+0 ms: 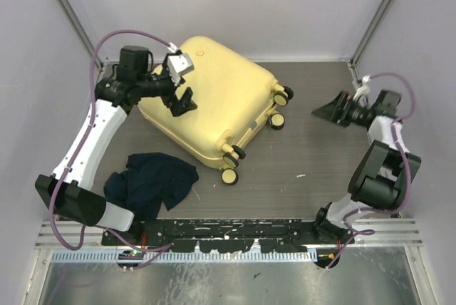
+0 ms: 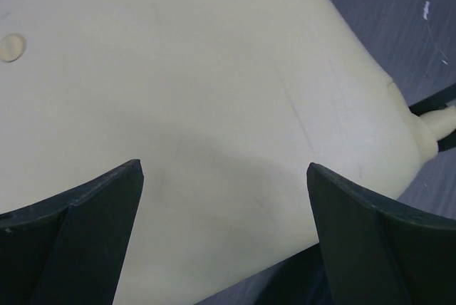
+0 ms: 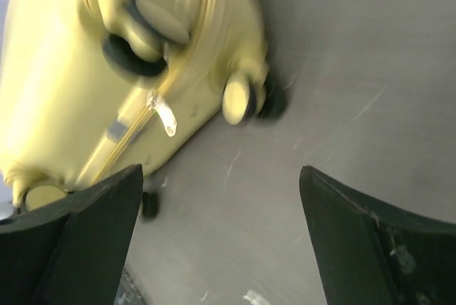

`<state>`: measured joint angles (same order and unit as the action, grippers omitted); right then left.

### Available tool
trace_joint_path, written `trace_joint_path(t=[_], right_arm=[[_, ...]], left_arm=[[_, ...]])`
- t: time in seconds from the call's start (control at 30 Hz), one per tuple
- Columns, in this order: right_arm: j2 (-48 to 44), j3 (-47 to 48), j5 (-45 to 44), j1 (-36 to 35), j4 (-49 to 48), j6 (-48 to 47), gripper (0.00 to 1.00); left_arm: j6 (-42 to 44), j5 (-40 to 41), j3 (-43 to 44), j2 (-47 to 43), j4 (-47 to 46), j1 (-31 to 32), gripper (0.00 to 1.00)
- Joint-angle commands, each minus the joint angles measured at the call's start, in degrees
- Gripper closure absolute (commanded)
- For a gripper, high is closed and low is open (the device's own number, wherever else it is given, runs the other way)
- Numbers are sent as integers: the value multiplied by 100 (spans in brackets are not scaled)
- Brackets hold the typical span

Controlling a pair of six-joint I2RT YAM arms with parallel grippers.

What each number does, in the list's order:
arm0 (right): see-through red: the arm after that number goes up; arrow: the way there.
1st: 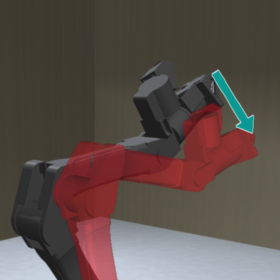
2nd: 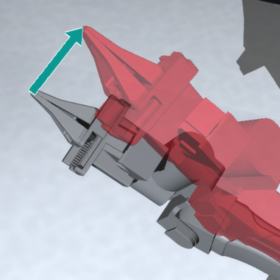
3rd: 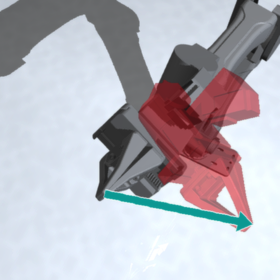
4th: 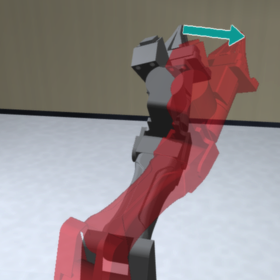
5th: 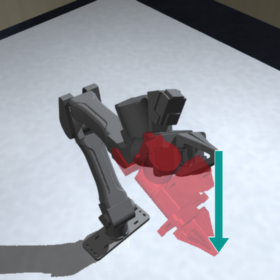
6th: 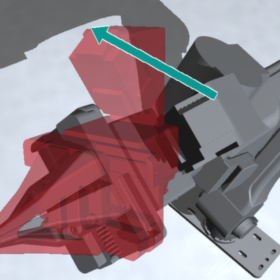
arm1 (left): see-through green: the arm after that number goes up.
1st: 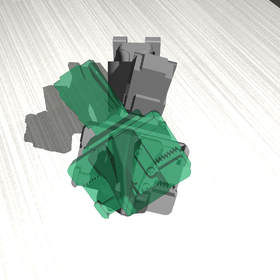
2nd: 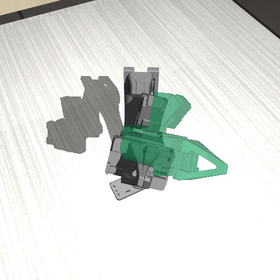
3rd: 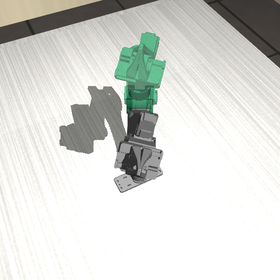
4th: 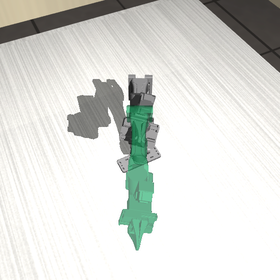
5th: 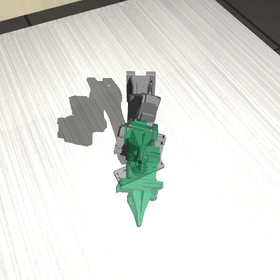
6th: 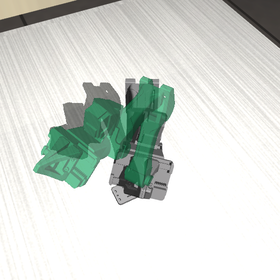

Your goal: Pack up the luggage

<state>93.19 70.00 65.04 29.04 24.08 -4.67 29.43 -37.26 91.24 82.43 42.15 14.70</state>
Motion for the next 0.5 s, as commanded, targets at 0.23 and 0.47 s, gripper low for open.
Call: trace_joint_path(t=[0.23,0.47], right_arm=[[-1306,-3099,-446,-1535,-3767,1817,16],[-342,-3029,-480,-2156,-5288,2261,26]], left_arm=[[1041,-286,-339,-80,1084,1466,2],[1160,-459,-317,40,1316,2040,2]])
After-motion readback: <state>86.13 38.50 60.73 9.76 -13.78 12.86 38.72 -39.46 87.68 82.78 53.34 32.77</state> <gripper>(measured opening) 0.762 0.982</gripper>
